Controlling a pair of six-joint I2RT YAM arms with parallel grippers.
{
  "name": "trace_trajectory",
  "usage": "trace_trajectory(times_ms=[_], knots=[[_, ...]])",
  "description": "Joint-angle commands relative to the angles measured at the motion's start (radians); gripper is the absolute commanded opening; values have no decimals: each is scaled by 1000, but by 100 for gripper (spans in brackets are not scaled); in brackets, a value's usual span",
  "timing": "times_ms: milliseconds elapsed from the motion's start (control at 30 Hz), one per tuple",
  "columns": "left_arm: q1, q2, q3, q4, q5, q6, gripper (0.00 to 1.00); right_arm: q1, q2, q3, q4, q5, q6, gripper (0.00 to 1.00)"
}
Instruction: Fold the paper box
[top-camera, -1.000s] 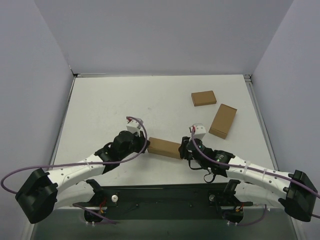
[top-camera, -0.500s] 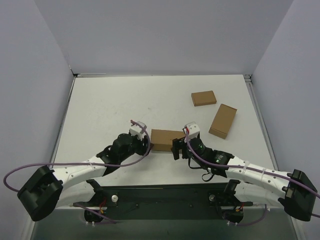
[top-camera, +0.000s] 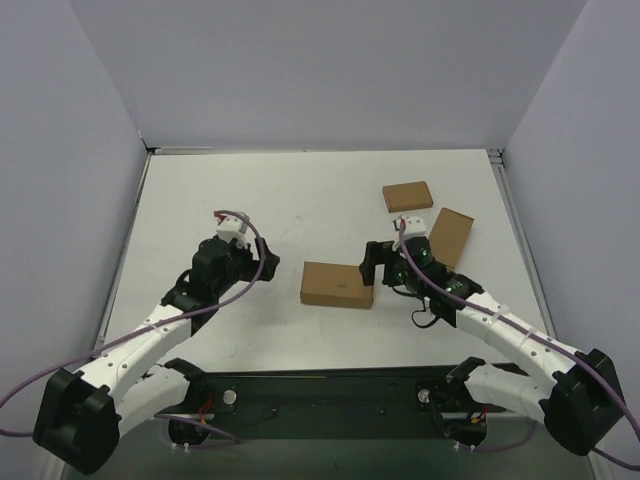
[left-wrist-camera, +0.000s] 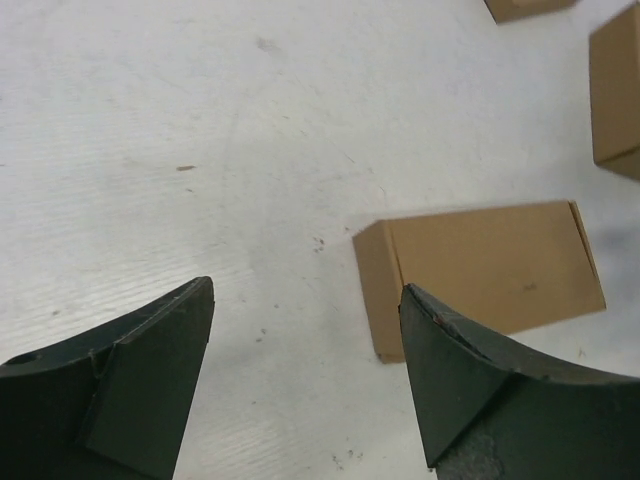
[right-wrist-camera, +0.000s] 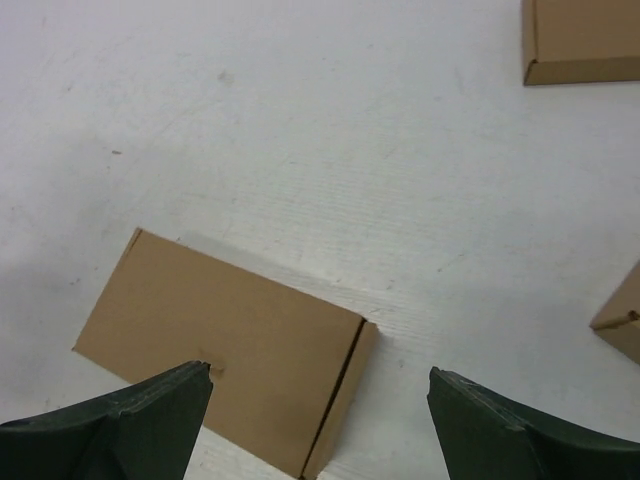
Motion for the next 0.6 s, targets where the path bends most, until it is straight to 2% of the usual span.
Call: trace_trajectory(times_ms=[0, 67, 100, 300, 567], knots=[[129, -84, 101, -154, 60, -62, 86, -188, -42, 51, -76, -140, -14, 95], [138, -127, 129, -178, 62, -47, 91, -284, -85, 38, -76, -175, -20, 95], [138, -160, 141, -208, 56, -44, 97, -317, -136, 34, -112, -175, -25, 95], [137, -176, 258, -366, -35, -19, 97, -452, -290, 20, -184, -188, -68, 96], [137, -173, 298, -411, -78, -18, 97, -477, -313, 37, -218, -171, -92, 96]])
